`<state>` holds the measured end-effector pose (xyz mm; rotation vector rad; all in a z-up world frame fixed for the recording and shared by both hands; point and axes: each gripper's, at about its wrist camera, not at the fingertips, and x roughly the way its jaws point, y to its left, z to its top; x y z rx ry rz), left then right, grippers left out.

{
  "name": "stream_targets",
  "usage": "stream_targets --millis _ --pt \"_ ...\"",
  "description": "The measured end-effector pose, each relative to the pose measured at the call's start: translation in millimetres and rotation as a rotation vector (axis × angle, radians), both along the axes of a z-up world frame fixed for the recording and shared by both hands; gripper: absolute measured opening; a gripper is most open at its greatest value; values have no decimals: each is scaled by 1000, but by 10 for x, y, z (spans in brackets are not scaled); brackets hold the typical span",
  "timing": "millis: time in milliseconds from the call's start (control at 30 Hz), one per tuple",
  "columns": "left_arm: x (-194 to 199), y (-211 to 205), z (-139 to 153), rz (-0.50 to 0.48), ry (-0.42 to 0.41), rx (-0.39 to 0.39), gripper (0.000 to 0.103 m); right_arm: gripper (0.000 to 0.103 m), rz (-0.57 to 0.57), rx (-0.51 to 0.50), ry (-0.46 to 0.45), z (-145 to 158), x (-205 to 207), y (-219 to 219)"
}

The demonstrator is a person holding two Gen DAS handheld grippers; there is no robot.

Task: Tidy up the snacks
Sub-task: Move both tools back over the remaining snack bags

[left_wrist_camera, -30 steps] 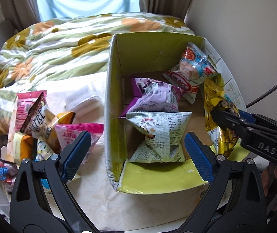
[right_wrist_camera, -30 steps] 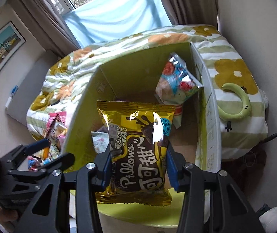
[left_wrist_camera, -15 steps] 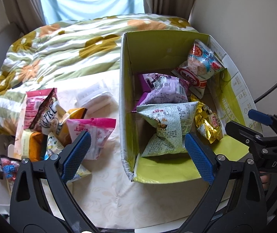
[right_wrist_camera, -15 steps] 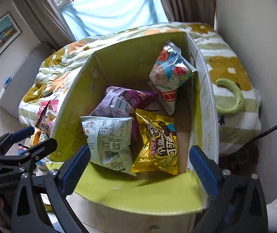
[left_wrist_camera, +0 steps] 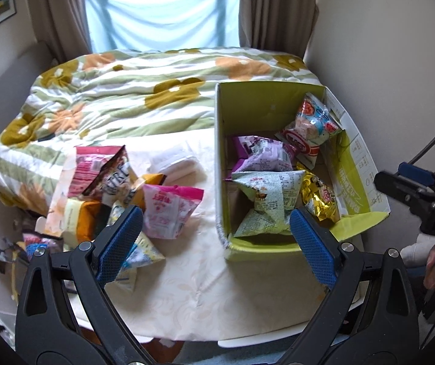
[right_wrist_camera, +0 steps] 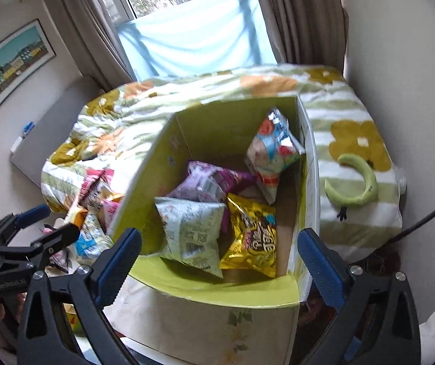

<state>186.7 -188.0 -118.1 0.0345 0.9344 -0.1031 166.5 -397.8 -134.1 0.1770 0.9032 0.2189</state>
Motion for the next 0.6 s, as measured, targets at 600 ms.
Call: stream_targets --millis 600 --pt "-734 1459 284 125 -70 -30 97 102 15 15 -99 421 -348 1047"
